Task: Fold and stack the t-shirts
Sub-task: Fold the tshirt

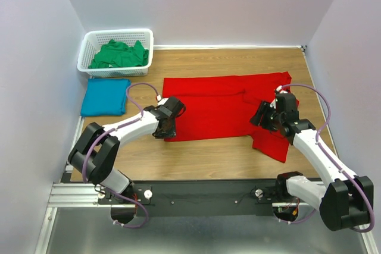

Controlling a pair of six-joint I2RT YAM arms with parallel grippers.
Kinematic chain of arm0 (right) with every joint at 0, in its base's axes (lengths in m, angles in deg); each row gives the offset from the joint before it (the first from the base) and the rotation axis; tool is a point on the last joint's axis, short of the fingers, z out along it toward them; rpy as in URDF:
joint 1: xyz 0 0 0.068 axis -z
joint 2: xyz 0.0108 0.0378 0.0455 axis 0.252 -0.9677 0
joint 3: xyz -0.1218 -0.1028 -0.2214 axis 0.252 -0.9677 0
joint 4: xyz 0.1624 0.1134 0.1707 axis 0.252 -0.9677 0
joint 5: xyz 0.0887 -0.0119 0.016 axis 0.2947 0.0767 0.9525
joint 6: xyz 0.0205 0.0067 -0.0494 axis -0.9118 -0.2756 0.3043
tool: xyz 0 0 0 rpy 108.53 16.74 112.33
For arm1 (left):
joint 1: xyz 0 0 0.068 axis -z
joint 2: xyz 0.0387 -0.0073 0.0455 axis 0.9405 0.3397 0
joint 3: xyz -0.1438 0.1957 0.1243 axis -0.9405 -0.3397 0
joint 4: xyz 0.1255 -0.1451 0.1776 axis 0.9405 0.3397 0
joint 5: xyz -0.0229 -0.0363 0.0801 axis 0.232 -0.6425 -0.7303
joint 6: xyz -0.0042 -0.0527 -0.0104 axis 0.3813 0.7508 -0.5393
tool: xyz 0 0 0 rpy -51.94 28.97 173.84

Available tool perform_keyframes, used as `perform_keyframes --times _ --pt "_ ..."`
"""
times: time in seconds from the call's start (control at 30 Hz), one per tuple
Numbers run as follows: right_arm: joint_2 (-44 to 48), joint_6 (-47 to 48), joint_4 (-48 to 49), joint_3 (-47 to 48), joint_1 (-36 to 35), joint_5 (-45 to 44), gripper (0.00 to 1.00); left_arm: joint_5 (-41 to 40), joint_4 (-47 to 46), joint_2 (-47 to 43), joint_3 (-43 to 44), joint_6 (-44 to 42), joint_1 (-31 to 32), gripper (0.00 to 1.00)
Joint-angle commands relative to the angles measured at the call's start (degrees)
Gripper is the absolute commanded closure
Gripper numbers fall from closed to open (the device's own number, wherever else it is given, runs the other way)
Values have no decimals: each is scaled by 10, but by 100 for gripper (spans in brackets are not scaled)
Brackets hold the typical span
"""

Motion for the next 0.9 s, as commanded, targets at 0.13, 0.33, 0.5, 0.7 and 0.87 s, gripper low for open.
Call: perform_keyframes --times 0.13,0.33,0.5,0.7,0.87 --pt "5 8 -8 -13 -2 -6 36 -11 3 43 10 -9 -3 54" --pt "11 7 -8 -12 -2 -11 37 1 1 49 -6 -12 -4 54" --pt "13 6 -8 -13 -2 -16 37 7 2 43 -19 -8 -4 68" --pt "10 -2 -19 0 -2 -42 37 -8 5 36 -20 -25 -22 99" --pt "-26 -12 -69 36 -2 -107 35 -14 -9 27 -13 -64 -73 100"
